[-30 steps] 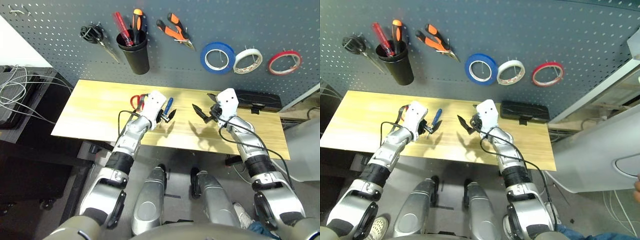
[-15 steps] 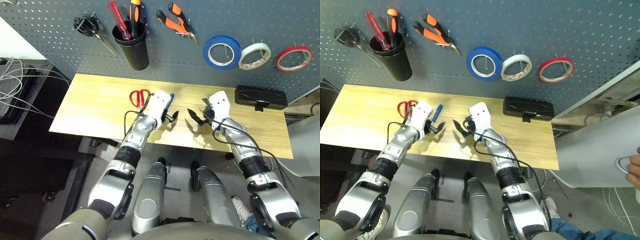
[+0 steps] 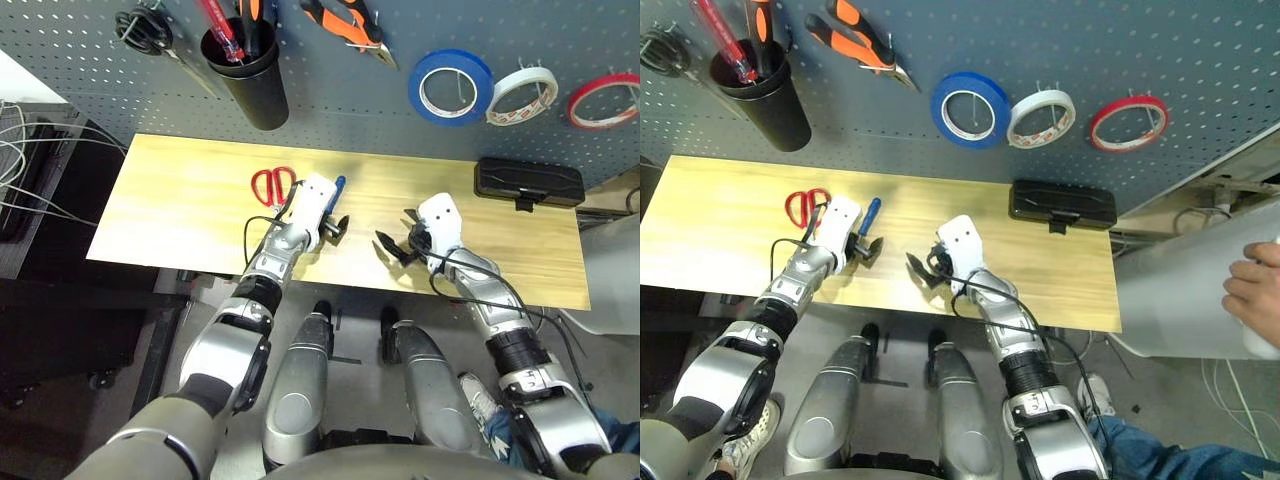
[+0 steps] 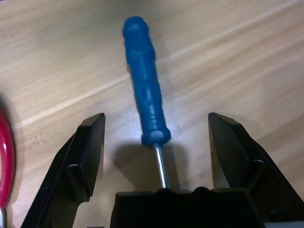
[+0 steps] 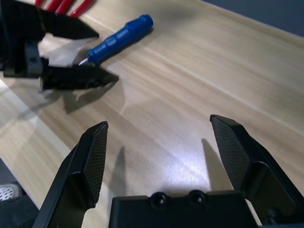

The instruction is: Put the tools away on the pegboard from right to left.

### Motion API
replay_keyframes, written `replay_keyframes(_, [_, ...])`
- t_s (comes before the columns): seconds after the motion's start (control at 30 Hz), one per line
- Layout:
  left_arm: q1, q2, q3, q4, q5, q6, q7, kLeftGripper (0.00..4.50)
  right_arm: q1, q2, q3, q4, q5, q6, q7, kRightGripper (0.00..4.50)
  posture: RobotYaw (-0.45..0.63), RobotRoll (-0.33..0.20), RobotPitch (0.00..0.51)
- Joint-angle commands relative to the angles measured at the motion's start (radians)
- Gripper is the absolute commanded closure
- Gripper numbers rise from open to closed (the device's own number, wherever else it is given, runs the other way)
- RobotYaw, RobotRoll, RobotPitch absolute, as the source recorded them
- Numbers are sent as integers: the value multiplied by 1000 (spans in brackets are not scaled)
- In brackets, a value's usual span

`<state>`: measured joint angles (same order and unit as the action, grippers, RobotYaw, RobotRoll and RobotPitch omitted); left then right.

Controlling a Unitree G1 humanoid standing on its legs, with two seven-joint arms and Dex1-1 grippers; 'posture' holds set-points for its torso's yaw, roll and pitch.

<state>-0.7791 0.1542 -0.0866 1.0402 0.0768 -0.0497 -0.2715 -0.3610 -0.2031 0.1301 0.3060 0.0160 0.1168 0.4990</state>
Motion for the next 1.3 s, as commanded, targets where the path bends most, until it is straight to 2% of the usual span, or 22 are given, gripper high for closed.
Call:
replay_keyframes(0.03, [10,-14,25,53,-10,8,17,666,47,-4,16,-44,0,33,6,0,-5,0,445])
replay_keyframes(0.37, [-1,-40,35,37,-12,16,4,3972,84,15,54,-96,-3,54,13,0,9,0,426])
replay_keyframes(0.63, [59,-43,72,-82,-48,0,33,3975,59,27,72,-62,-5,25,22,0,42,0,378])
replay_keyframes(0.77, [148,-34,103,-249,-69,-26,74,3975,-7,37,58,13,-4,-19,19,0,81,0,323])
replay_keyframes(0.97, [323,-26,147,-564,-108,-21,104,3975,-116,33,26,162,-3,-106,15,0,120,0,275])
replay_keyframes(1.17, [426,-18,169,-746,-134,-9,104,3975,-191,30,5,281,-4,-178,18,0,140,0,255])
replay_keyframes(1.3, [457,-17,166,-796,-144,-2,96,3975,-216,33,0,326,-5,-205,19,0,149,0,252])
